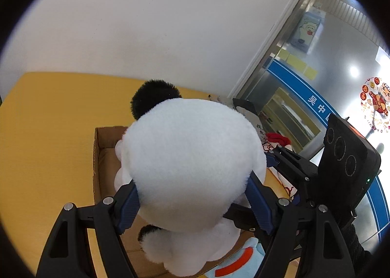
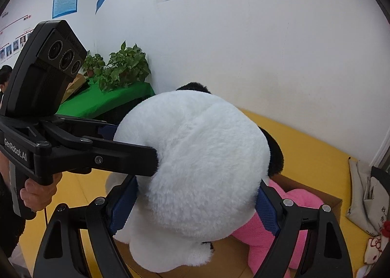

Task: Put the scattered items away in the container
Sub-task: 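Lift the white plush and carry it over the cardboard box with both tools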

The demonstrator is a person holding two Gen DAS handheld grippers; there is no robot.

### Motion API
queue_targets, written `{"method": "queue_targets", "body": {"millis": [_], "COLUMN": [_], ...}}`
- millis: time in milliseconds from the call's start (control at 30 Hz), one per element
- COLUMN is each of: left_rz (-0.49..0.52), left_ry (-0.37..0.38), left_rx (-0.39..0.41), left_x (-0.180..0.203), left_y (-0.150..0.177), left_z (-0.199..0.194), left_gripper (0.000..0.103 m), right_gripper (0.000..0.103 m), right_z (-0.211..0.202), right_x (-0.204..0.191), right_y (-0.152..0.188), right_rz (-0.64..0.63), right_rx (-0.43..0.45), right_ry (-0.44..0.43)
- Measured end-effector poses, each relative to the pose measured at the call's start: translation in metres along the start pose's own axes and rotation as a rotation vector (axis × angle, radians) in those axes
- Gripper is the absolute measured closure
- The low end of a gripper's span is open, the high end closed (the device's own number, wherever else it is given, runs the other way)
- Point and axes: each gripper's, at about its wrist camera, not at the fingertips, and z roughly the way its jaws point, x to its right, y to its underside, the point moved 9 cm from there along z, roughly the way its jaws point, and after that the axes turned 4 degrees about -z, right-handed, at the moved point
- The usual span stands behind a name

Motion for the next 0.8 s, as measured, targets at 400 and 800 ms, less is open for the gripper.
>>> {"method": "queue_targets", "body": {"millis": [400,800], "left_rz": [-0.101,-0.187], "left_ry": [-0.085,-0.158], "left_rx": [-0.107,-0.198], "left_x": [-0.067,-0.097], "left_y": [0.060,0.099], "left_z": [0.048,0.058], "left_gripper": [0.025,0.025], "right_gripper": [0.013,0.013], "right_z": [0.090,0.131], "right_x": [-0.024,-0.030], "right_y": [0.067,0.113], "right_rz": [0.047,0.056], "right_rx": [-0.167,-0.308], "right_ry": [-0.123,-0.189]}}
